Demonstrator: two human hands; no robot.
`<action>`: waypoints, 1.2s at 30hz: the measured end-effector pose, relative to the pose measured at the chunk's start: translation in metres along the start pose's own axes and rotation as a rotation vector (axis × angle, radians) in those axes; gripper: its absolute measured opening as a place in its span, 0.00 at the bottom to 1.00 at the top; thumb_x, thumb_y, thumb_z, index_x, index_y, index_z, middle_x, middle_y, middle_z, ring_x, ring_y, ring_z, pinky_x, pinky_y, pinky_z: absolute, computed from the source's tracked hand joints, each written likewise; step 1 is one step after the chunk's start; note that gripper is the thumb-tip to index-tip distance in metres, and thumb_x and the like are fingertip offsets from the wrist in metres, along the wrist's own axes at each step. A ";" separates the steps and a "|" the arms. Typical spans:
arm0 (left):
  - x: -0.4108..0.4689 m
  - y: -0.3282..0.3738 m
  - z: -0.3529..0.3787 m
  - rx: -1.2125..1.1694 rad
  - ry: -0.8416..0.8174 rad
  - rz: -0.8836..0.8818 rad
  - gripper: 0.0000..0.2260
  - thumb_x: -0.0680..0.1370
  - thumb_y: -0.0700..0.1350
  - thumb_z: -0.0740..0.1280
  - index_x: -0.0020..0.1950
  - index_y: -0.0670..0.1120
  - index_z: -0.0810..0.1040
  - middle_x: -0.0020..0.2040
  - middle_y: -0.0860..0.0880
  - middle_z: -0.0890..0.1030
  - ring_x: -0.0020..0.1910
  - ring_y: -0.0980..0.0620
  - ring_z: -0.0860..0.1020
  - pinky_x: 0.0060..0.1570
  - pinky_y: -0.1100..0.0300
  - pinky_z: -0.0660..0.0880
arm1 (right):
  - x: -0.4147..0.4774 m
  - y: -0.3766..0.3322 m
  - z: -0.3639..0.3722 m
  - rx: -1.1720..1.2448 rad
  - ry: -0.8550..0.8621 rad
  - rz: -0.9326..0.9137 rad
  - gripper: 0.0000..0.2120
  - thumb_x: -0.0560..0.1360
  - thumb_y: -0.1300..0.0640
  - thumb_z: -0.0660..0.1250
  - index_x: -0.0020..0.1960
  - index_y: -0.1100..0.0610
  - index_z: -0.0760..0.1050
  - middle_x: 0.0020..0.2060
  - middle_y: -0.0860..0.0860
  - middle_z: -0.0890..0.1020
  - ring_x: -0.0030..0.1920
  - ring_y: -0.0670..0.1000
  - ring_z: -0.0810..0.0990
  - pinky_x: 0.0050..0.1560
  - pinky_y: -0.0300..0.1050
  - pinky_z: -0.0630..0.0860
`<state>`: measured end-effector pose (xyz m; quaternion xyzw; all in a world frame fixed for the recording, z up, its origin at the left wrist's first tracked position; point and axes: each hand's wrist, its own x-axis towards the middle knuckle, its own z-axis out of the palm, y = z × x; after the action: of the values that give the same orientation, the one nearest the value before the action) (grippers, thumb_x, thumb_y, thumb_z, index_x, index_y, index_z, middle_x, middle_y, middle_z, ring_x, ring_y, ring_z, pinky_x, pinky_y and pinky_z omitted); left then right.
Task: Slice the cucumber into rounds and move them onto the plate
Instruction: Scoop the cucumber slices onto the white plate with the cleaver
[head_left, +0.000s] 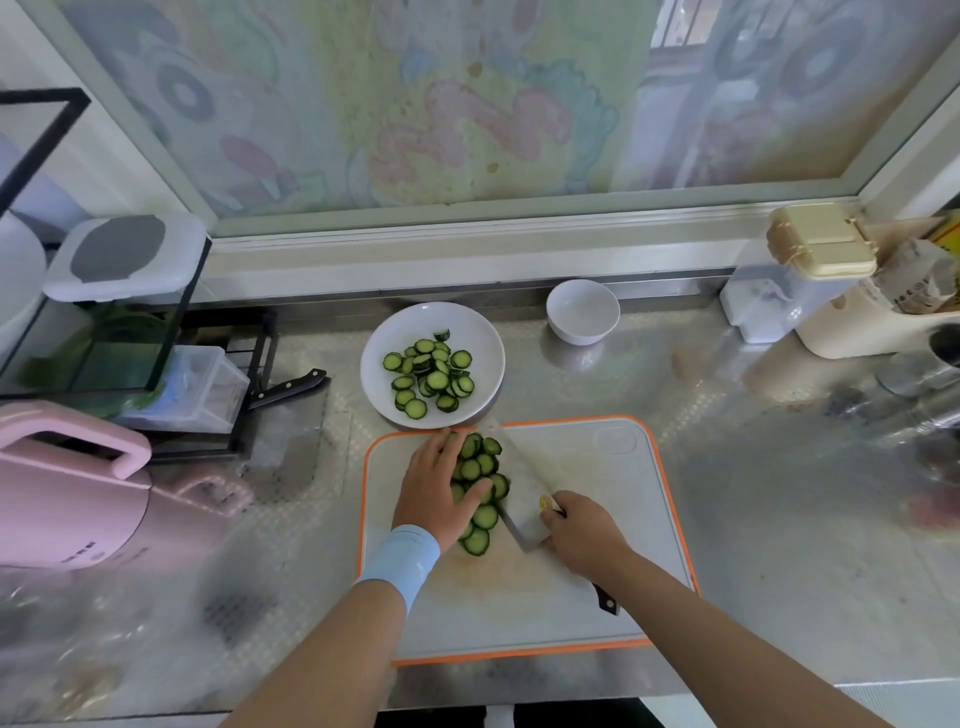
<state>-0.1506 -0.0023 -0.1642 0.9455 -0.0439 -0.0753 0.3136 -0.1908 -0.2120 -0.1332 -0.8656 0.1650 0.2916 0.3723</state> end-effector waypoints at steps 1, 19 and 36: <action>-0.002 0.001 0.001 -0.019 0.004 -0.006 0.34 0.72 0.64 0.62 0.76 0.53 0.61 0.74 0.52 0.62 0.74 0.52 0.57 0.72 0.54 0.59 | -0.001 -0.001 0.001 -0.004 0.007 -0.001 0.14 0.82 0.50 0.58 0.39 0.52 0.69 0.38 0.52 0.77 0.43 0.56 0.76 0.39 0.45 0.68; -0.004 0.025 -0.007 -0.085 0.110 0.102 0.32 0.74 0.62 0.64 0.76 0.57 0.60 0.76 0.54 0.55 0.75 0.51 0.52 0.72 0.53 0.59 | -0.026 -0.023 0.007 0.213 0.004 -0.064 0.17 0.82 0.51 0.58 0.43 0.64 0.72 0.39 0.58 0.81 0.25 0.40 0.74 0.30 0.40 0.67; 0.140 0.018 -0.073 -0.022 0.101 -0.026 0.29 0.77 0.60 0.63 0.76 0.56 0.60 0.76 0.56 0.55 0.75 0.52 0.52 0.73 0.52 0.58 | 0.079 -0.145 -0.062 0.066 0.020 -0.150 0.16 0.82 0.51 0.58 0.46 0.61 0.77 0.33 0.53 0.81 0.32 0.50 0.78 0.32 0.44 0.73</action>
<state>-0.0004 0.0078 -0.1113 0.9451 -0.0150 -0.0319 0.3249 -0.0332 -0.1669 -0.0689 -0.8656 0.1127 0.2487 0.4197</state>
